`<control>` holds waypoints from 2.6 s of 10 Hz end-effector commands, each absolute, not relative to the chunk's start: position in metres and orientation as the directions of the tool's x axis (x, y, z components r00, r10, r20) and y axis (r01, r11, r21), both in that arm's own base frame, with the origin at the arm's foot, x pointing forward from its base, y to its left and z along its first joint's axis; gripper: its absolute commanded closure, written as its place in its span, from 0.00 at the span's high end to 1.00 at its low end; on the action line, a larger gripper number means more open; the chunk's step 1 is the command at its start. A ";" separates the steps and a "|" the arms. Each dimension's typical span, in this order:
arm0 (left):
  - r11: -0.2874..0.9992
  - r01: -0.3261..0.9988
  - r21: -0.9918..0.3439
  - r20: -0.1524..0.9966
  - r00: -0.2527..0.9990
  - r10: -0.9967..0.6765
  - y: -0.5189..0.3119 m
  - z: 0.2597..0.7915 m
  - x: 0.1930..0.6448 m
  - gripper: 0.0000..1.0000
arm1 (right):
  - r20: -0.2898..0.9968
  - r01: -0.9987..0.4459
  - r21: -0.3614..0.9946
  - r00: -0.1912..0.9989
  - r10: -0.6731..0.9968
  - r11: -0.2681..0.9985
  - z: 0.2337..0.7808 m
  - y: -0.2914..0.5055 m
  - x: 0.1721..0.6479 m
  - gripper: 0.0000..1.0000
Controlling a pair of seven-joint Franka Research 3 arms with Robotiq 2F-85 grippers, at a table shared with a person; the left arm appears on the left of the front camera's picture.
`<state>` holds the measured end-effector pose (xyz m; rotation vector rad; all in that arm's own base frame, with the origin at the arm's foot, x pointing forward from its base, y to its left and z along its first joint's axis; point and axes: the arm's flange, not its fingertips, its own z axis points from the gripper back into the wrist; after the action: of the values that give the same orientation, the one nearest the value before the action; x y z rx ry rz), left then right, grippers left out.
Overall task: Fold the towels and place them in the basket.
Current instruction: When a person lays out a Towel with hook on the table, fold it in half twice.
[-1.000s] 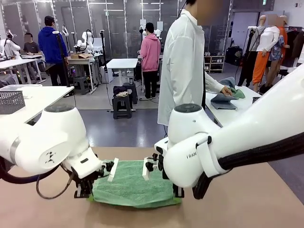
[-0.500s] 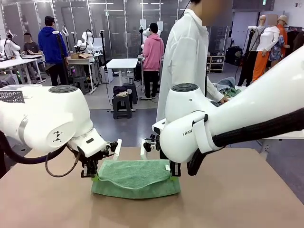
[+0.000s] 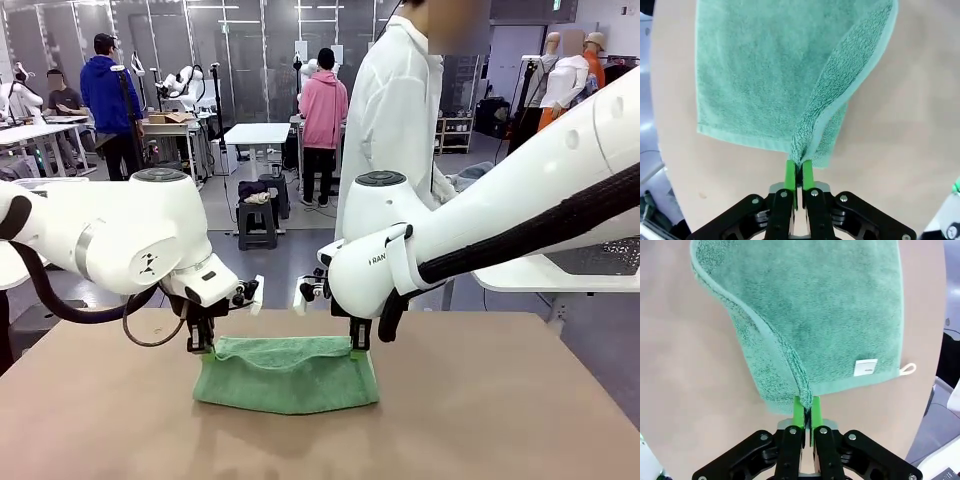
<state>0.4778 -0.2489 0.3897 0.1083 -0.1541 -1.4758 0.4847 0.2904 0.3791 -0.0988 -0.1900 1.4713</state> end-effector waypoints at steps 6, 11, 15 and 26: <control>0.145 0.974 0.172 -0.005 0.148 -0.989 -0.269 0.391 0.552 0.07 | 0.030 -0.975 -0.213 0.060 0.998 0.065 0.382 0.290 0.555 0.06; 0.225 0.961 0.158 -0.043 0.234 -0.971 -0.274 0.374 0.590 0.07 | 0.032 -0.981 -0.176 0.076 0.997 0.080 0.352 0.281 0.586 0.06; 0.264 0.954 0.141 -0.079 0.277 -0.958 -0.262 0.360 0.598 0.07 | 0.031 -0.979 -0.183 0.090 0.995 0.094 0.340 0.271 0.592 0.06; 0.106 0.976 0.190 0.029 0.102 -0.994 -0.208 0.439 0.523 1.00 | 0.136 -0.973 -0.172 0.134 0.982 0.157 0.425 0.238 0.517 1.00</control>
<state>0.5622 -0.2360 0.4197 0.2504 -0.1545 -1.4029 0.5554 0.2586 0.3978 -0.0966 -0.2528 1.4213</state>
